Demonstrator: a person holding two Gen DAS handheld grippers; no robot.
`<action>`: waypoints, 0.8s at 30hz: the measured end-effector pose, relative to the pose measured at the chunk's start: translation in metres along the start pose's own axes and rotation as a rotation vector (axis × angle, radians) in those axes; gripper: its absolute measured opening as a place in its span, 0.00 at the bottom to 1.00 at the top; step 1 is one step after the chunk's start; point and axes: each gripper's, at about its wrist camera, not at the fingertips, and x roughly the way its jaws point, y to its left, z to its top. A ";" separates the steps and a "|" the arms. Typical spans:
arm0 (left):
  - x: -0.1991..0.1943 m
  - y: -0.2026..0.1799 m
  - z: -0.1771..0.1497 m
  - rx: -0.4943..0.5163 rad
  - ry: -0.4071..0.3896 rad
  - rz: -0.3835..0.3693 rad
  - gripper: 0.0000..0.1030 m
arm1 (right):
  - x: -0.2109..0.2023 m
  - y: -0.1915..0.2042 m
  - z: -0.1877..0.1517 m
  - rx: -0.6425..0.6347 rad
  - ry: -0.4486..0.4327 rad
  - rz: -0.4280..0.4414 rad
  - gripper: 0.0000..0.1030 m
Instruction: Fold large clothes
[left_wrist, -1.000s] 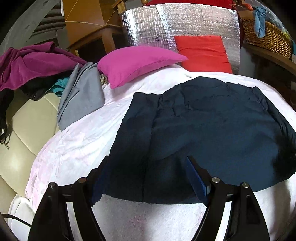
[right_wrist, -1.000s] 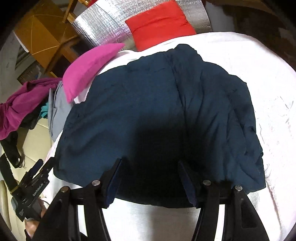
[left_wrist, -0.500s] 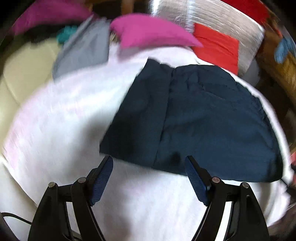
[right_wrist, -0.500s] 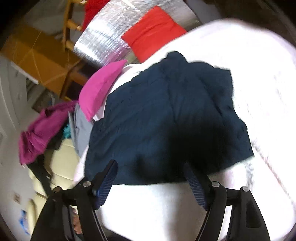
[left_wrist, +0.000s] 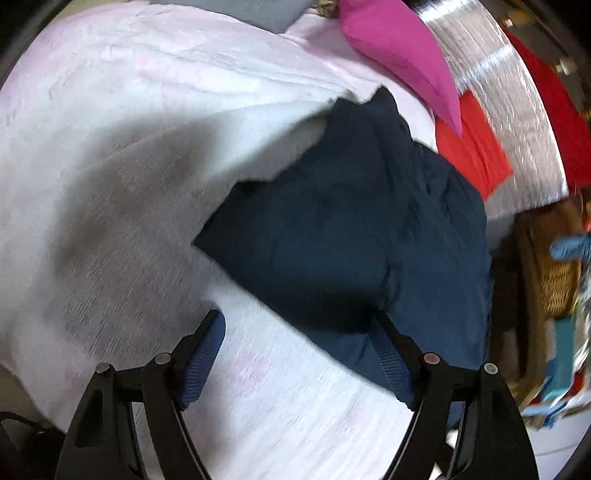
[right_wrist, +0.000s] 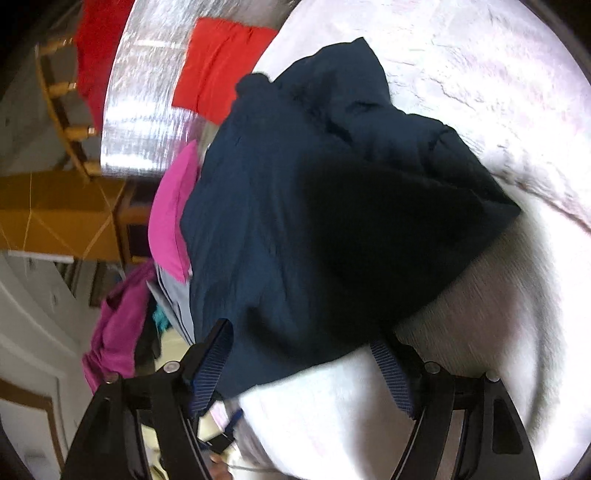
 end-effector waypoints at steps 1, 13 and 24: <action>-0.001 0.001 0.003 -0.007 -0.018 -0.016 0.78 | 0.002 -0.001 0.002 0.015 -0.014 0.014 0.77; -0.007 -0.013 0.008 0.065 -0.183 -0.054 0.20 | 0.016 0.028 0.001 -0.122 -0.179 -0.078 0.50; -0.025 -0.019 -0.007 0.196 -0.232 0.070 0.19 | 0.006 0.036 -0.007 -0.165 -0.139 -0.089 0.41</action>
